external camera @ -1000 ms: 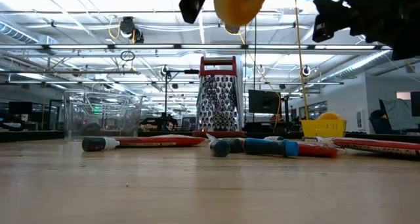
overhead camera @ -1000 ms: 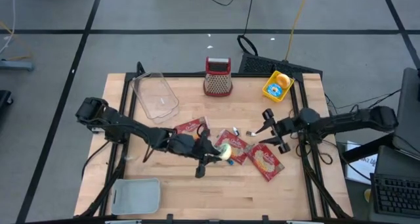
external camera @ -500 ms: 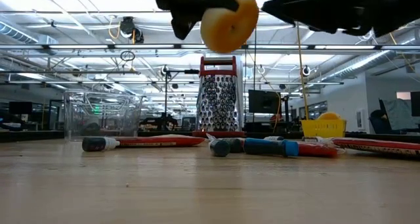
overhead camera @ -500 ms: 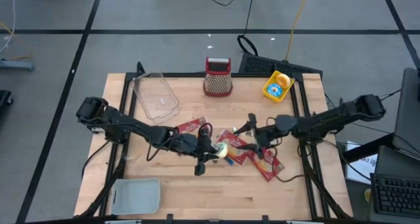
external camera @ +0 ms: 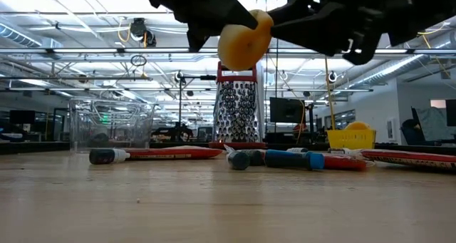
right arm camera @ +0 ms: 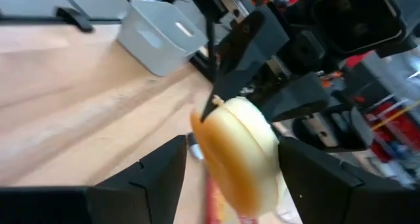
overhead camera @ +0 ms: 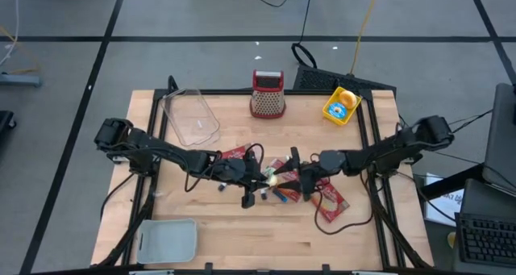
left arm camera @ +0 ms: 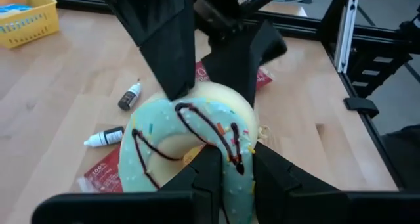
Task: Pick & Place Food Item
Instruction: Put the sky blue donut into the yellow bin
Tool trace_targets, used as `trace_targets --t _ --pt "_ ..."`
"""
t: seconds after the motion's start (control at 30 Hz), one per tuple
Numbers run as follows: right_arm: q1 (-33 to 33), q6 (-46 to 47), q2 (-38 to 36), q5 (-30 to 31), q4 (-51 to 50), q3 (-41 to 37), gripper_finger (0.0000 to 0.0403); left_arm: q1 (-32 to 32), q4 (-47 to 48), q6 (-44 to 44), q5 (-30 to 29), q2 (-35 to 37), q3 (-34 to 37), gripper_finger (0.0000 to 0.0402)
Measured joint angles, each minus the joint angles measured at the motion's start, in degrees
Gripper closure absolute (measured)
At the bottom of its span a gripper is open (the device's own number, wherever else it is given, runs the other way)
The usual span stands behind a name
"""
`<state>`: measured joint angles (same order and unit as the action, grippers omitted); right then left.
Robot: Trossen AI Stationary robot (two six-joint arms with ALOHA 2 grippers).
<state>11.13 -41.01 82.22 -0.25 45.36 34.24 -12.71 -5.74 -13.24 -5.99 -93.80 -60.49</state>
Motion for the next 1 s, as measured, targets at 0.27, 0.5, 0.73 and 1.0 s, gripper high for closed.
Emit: trace_targets --t 0.27,0.5,0.73,1.0 --pt "-0.01 -4.25 2.16 0.50 2.73 0.02 0.0215 -0.02 0.17 -2.28 0.33 0.00 0.00 0.0341" --pt "0.01 -3.68 2.05 0.28 4.24 0.00 0.0224 -0.14 -0.32 -3.24 3.65 0.00 -0.01 0.0341" --pt "0.21 -3.14 2.03 0.66 3.58 0.00 0.0180 -0.27 -0.37 -3.40 4.49 0.00 -0.02 0.0341" --pt "0.25 -2.08 2.03 -1.15 2.28 0.00 0.0155 -0.28 -0.45 -3.40 4.69 0.00 -0.02 0.0341"
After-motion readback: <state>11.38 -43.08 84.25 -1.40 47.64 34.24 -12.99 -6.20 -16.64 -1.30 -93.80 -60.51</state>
